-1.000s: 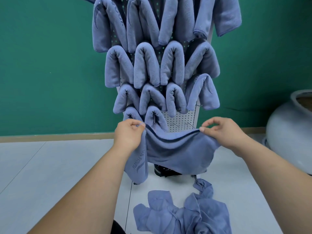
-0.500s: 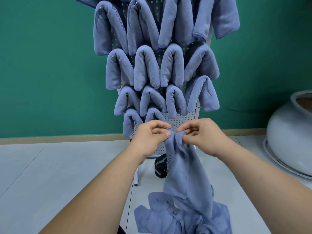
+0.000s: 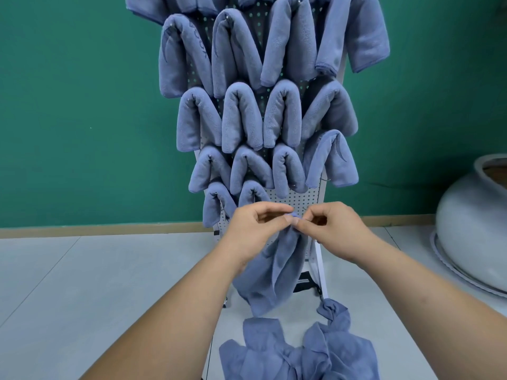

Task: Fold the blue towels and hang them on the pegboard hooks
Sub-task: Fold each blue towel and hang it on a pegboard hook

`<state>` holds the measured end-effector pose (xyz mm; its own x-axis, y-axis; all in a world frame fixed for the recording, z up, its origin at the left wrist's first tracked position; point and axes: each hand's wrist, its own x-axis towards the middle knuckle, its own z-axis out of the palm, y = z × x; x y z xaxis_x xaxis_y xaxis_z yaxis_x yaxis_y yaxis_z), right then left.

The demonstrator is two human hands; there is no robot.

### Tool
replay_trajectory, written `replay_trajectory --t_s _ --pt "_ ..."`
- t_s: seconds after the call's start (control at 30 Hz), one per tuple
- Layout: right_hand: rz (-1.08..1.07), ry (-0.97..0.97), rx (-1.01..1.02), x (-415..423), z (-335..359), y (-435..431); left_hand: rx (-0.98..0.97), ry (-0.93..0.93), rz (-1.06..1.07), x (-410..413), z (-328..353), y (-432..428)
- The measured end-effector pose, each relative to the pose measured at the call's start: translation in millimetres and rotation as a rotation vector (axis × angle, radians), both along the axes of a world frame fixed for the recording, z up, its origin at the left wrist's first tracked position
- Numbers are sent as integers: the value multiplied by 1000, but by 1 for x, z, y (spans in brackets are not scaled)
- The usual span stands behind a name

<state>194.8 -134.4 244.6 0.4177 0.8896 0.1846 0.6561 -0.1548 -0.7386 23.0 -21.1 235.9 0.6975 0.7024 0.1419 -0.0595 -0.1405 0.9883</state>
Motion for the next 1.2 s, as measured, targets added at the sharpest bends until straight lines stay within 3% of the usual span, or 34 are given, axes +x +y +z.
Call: replay_trajectory --t_s 0.17,0.47,0.6,0.73,1.2 --pt "66 -95 10 4 -2 1 64 14 6 1 -4 0" --pt "201 -31 12 10 -5 -1 289 107 43 5 -11 8" --pt "140 -82 16 12 -8 1 331 143 93 6 -12 7" --pt "130 -109 -4 10 -8 2 370 241 13 1 -12 7" --pt "283 -183 -93 9 -7 1 548 396 27 -7 -7 12"
